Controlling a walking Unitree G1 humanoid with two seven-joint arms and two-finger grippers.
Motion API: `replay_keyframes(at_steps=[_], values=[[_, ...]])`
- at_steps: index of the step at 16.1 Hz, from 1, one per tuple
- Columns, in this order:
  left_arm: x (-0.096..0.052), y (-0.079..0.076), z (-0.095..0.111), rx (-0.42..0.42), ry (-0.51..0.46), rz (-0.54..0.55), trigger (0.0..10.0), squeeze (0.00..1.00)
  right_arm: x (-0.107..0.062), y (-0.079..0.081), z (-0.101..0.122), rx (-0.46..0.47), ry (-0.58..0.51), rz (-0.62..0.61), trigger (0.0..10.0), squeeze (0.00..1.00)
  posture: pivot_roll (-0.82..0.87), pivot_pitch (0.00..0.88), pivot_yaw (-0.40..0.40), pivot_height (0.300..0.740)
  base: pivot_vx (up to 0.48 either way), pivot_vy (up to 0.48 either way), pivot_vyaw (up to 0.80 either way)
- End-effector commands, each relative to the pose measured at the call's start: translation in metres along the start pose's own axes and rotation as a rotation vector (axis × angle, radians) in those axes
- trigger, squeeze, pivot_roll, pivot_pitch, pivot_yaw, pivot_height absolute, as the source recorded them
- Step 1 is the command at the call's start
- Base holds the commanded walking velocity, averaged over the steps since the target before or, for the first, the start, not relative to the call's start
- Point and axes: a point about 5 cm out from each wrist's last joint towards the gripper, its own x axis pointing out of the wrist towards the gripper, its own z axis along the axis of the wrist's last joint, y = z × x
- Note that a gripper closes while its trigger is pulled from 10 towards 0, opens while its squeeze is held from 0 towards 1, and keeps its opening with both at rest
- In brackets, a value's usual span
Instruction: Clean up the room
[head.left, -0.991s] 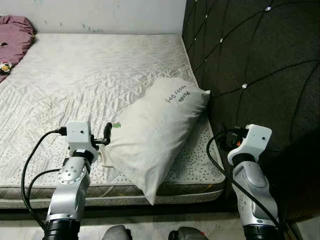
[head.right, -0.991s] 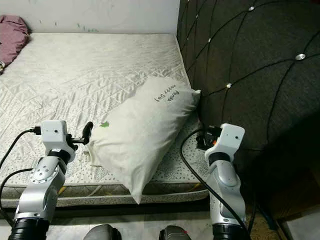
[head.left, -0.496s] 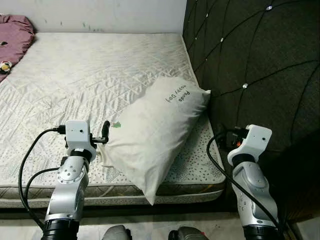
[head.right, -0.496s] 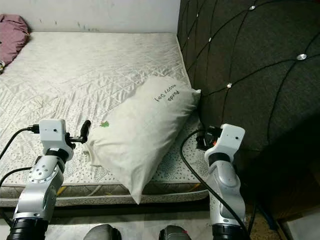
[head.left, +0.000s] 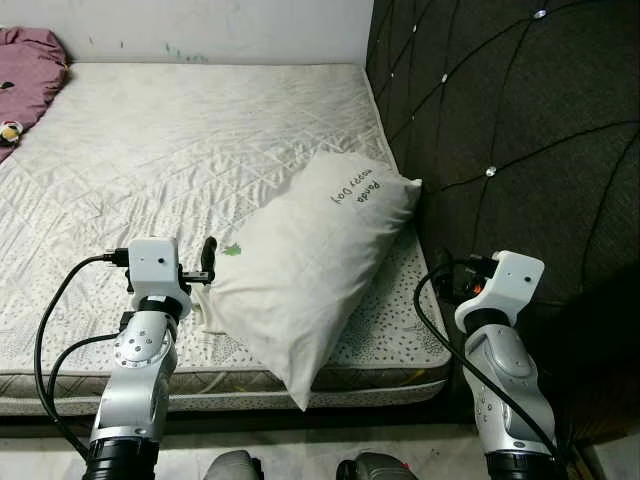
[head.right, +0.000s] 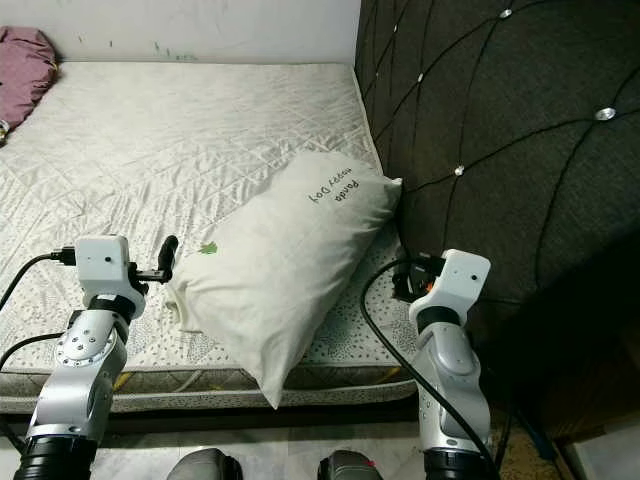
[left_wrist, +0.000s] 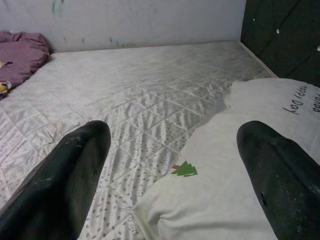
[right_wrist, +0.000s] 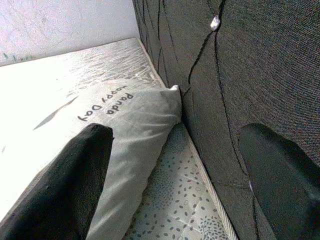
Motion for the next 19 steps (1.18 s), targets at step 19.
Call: replay_keyframes(at_steps=[19], values=[[-0.0004,0.0022,-0.0034,0.025,0.002,-0.025,10.0,0.0,0.0032,-0.0029,-0.0022,0.018,-0.004,0.001,10.0,0.0,0.01,0.033,0.011,0.74,0.0,0.0,0.0]])
